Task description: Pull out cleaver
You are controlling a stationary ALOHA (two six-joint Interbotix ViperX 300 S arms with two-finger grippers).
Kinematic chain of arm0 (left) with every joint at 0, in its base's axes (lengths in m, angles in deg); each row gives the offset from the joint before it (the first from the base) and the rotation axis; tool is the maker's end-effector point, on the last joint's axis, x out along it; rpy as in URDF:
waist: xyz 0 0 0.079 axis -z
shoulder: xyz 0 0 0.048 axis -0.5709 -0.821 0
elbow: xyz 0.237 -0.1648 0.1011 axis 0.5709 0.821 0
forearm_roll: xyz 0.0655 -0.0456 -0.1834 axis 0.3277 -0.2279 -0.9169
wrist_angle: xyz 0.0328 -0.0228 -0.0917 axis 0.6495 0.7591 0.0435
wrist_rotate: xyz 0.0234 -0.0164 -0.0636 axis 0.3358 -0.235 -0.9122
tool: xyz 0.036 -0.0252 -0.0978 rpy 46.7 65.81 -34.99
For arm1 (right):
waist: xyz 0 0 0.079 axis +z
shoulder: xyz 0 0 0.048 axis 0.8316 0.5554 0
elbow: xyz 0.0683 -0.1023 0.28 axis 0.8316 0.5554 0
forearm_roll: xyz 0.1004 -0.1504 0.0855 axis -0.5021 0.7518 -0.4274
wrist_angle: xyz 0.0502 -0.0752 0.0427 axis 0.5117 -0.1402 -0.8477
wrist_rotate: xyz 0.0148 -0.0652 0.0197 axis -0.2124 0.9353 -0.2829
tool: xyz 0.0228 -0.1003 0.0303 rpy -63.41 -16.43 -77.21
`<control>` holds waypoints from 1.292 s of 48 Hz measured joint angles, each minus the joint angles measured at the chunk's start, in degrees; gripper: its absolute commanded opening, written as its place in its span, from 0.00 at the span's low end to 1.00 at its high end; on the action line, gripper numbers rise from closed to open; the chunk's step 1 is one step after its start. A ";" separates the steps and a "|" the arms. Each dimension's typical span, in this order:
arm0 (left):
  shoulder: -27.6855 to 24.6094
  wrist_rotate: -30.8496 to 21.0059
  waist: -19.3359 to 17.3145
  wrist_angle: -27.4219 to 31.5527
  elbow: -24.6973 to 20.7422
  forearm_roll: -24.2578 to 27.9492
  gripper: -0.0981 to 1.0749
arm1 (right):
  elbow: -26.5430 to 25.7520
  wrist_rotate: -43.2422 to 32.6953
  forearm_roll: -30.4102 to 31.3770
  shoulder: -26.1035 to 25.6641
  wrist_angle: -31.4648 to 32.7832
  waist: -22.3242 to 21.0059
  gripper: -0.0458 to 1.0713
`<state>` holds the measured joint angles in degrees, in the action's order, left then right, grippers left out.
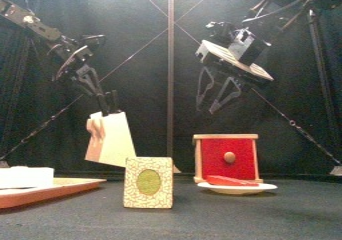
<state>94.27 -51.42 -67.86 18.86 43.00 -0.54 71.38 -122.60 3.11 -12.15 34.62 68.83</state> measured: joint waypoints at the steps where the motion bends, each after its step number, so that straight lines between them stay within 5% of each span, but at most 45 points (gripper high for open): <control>1: -0.09 0.00 0.09 0.00 0.09 0.00 0.46 | 0.00 0.00 0.00 0.00 -0.09 0.00 0.73; 35: -1.58 -0.26 2.46 6.42 -2.72 3.69 0.46 | -0.35 0.00 0.00 0.18 -0.62 -0.18 0.73; 62: 9.40 -0.26 5.63 14.15 -3.25 4.75 0.46 | -0.35 0.00 0.00 0.26 -0.62 -0.18 0.73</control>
<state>103.68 -51.69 -62.23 33.01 39.75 4.21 71.02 -122.60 3.11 -11.88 34.01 68.65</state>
